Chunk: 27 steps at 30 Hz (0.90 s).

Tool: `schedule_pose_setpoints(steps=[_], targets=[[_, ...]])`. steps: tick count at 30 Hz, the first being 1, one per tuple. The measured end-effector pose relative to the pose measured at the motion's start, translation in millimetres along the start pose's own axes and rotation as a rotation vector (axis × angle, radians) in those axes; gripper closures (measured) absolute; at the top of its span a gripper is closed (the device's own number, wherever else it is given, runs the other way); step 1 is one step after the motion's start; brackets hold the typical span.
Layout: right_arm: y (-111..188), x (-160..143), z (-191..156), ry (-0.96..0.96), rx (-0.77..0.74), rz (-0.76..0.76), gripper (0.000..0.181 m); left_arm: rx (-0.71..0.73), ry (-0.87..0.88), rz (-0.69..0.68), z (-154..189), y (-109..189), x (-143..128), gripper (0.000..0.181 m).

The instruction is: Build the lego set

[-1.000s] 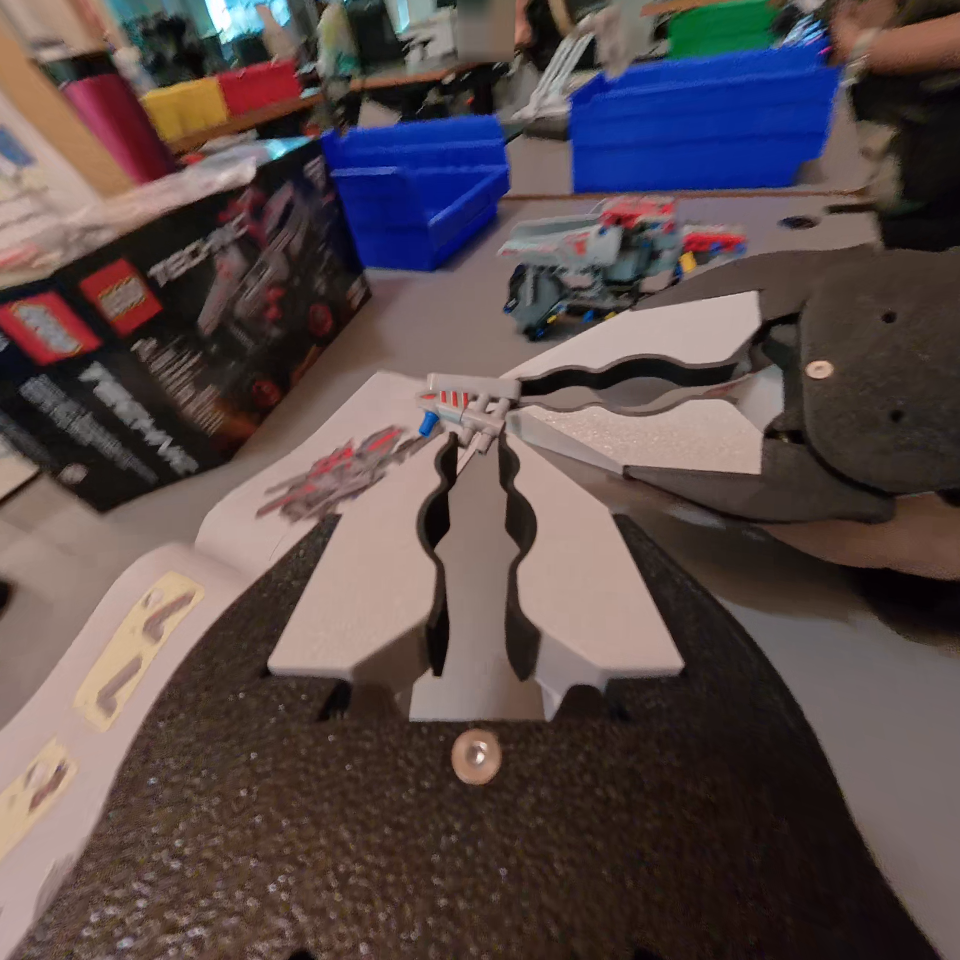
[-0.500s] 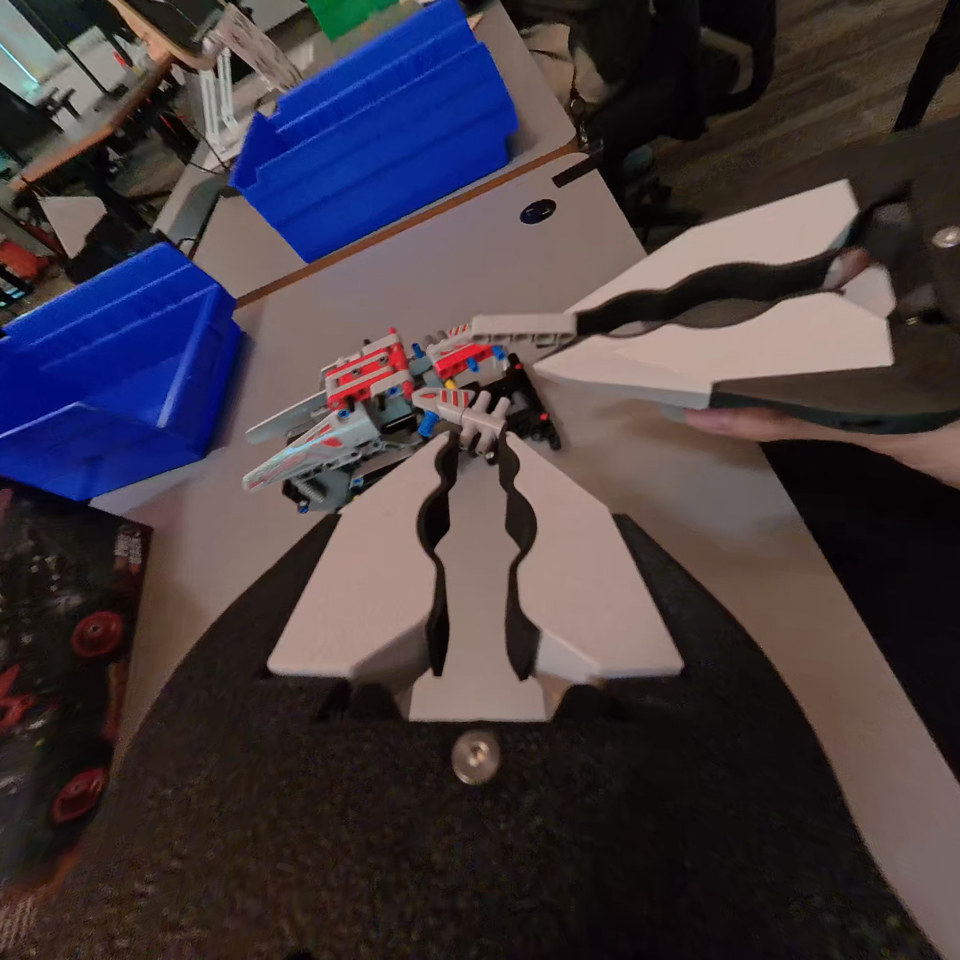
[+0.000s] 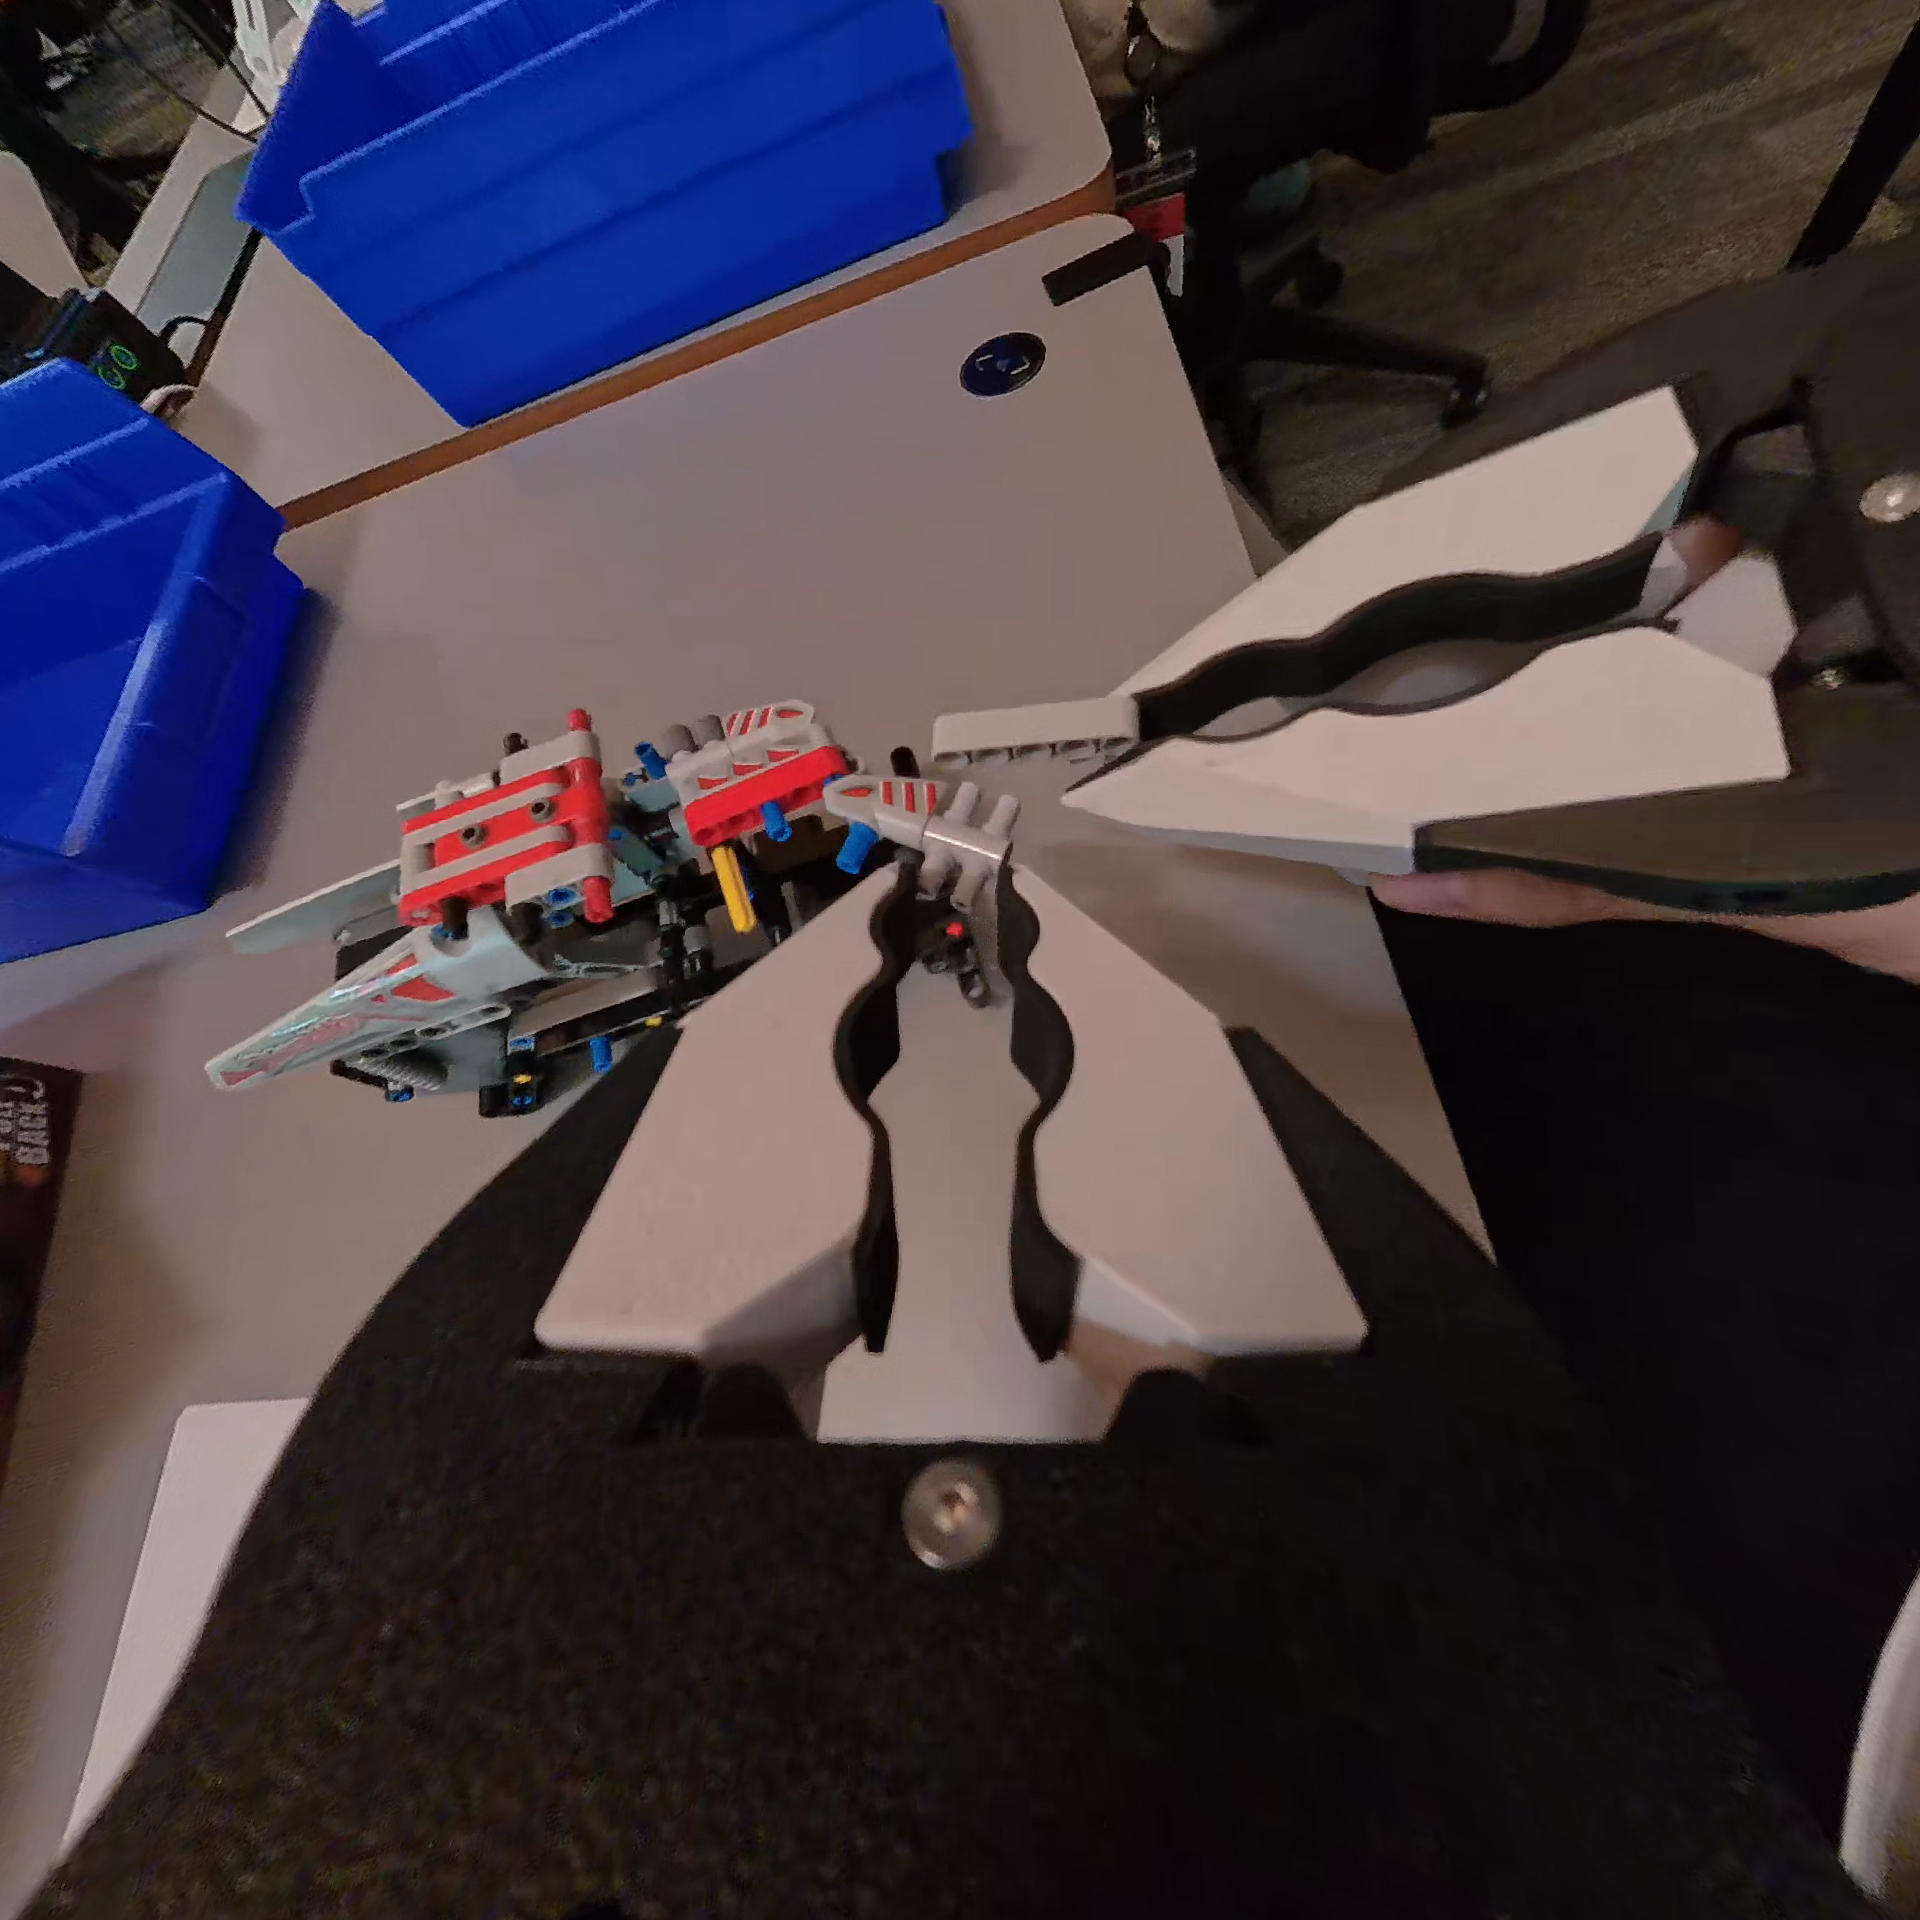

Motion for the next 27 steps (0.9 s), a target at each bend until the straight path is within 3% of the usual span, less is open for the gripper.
schedule_pose_setpoints(steps=[7, 12, 14, 17, 20, 24, 27], targets=[[-17, 2, -28, 0.072, 0.109, -0.037, 0.175, 0.034, 0.020, -0.010, -17, 30, -20, 0.168], [-32, 5, -63, 0.332, 0.279, -0.040, 0.175, 0.050, 0.024, -0.174, -37, 68, -77, 0.168], [-41, 2, -85, 0.477, 0.331, -0.065, 0.175, 0.019, 0.043, -0.166, -38, 86, -97, 0.168], [-49, 2, -123, 0.786, 0.442, -0.005, 0.175, 0.016, 0.071, -0.182, -39, 116, -128, 0.168], [-54, 3, -148, 0.947, 0.530, 0.080, 0.175, 0.045, 0.119, -0.219, -36, 146, -153, 0.168], [-53, 10, -173, 1.054, 0.662, 0.311, 0.175, 0.097, 0.171, -0.281, -19, 179, -178, 0.168], [-58, 7, -188, 1.017, 0.924, 0.274, 0.175, 0.128, 0.222, -0.313, -3, 196, -192, 0.168]])
Point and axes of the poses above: each gripper's, where its closed fingertips meet, y back along the fingers, x out of its top, z = x × y across the jaws, the point moved 8 cm from there along y, back along the fingers, and after that the axes turned 5 degrees about x, right-handed, at the moved point
